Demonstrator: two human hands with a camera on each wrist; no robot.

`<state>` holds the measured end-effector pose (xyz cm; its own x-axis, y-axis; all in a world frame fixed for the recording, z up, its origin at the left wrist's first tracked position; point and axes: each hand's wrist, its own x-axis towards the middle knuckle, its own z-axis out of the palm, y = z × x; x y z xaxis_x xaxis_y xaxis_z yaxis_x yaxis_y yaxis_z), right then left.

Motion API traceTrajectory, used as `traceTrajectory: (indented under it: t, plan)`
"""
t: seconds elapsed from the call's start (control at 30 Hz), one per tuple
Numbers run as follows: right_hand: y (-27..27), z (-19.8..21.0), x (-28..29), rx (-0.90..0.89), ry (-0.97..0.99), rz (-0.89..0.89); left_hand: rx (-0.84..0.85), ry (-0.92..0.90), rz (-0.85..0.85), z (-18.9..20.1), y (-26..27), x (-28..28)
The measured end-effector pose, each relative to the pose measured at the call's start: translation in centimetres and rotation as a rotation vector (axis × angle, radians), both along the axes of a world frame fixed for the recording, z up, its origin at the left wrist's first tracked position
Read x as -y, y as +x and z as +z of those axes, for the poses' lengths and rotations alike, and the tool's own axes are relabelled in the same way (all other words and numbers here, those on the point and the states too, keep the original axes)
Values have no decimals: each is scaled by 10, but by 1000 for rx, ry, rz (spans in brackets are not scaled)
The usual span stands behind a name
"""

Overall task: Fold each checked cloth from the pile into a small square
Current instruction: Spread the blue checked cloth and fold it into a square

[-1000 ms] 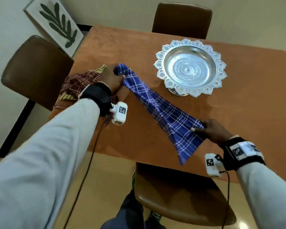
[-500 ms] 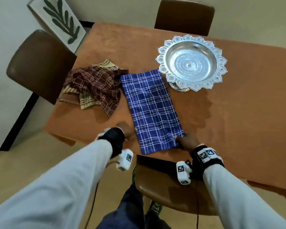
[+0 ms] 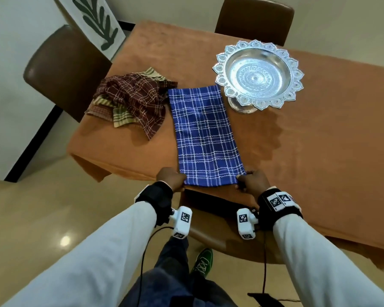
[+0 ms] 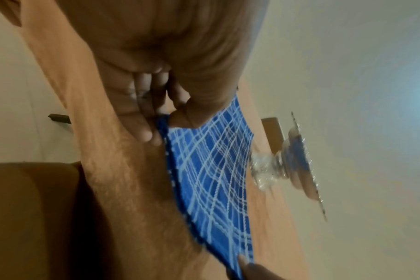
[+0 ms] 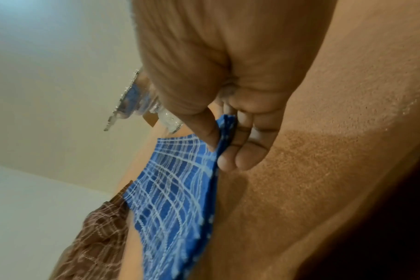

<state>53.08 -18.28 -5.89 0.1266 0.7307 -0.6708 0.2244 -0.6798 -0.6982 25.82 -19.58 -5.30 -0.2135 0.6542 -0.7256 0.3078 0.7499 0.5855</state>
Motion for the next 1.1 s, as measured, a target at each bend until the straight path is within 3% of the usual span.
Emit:
traceTrajectory:
  t: [0.07,0.13,0.23,0.33,0.43,0.53,0.63,0.73,0.83,0.9,1.0,1.1]
  plan:
    - [-3,14,12,-50,30,-2,93,54,137,15,-7,13]
    - [-5,30,21,-128,69,-6,172,118,152,22,-15,25]
    - [1,47,32,-212,139,70,199,186,-75,30,-30,40]
    - [4,54,41,-323,30,234,93,245,-305,46,-47,59]
    - [12,54,41,-186,86,464,-150,391,-512,48,-49,58]
    - [17,64,46,44,217,601,-237,504,-562,52,-48,59]
    - [19,90,46,77,136,780,-204,483,-674,65,-61,68]
    - [21,122,41,-37,-36,919,-22,386,-719,87,-74,71]
    - [13,132,23,-27,17,882,68,391,-670,100,-74,49]
    - [4,117,-3,74,129,715,26,470,-566,93,-71,15]
    - [-8,72,-55,132,242,422,-50,479,-374,55,-69,-47]
    - [-19,27,-106,324,283,363,-146,415,-369,19,-58,-105]
